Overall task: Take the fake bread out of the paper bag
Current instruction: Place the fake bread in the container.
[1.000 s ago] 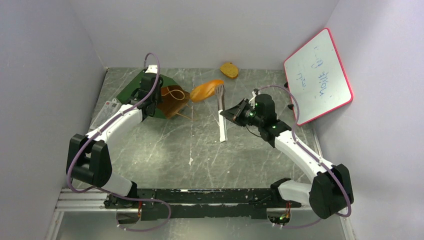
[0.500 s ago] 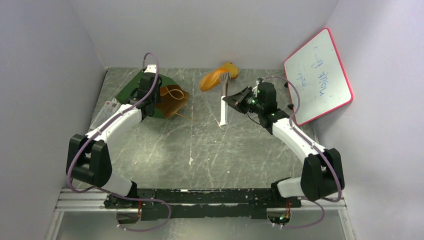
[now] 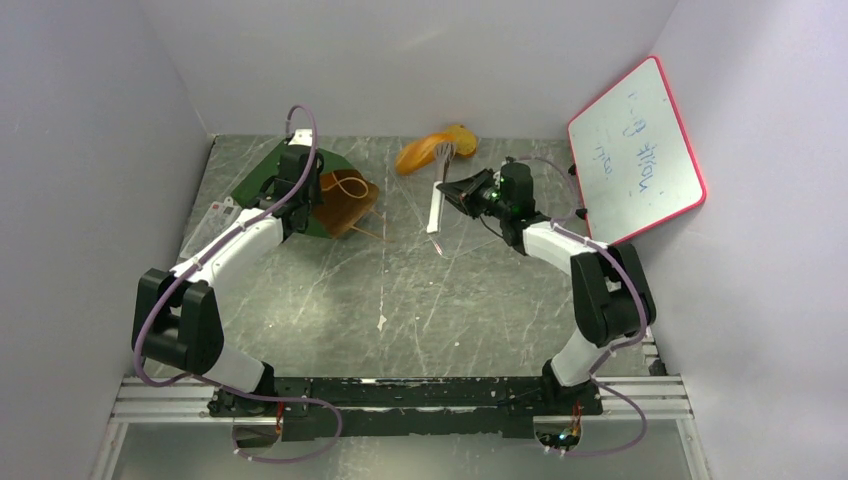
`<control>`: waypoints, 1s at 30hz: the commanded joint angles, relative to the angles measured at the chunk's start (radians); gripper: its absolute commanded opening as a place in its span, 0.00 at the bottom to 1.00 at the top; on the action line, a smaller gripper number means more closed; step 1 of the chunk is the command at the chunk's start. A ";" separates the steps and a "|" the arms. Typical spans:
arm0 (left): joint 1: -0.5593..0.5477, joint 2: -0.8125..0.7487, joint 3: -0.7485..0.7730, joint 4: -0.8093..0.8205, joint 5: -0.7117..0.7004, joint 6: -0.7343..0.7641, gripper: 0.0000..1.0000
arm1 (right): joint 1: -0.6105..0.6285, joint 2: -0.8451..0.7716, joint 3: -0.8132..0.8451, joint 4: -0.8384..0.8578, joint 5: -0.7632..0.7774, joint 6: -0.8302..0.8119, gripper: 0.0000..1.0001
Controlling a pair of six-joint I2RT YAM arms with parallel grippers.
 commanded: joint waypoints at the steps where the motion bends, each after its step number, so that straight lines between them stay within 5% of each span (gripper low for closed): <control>1: 0.011 -0.034 -0.002 0.013 0.016 0.000 0.07 | -0.010 0.055 -0.035 0.217 0.005 0.067 0.00; 5: 0.011 -0.041 0.000 0.015 0.017 0.000 0.07 | -0.010 0.094 -0.056 0.224 0.018 0.058 0.01; 17: 0.010 -0.060 -0.024 0.032 0.028 0.000 0.07 | -0.032 0.140 -0.084 0.120 0.094 0.011 0.26; 30: 0.010 -0.074 -0.027 0.040 0.061 0.001 0.07 | -0.069 0.159 -0.166 0.146 0.064 0.042 0.38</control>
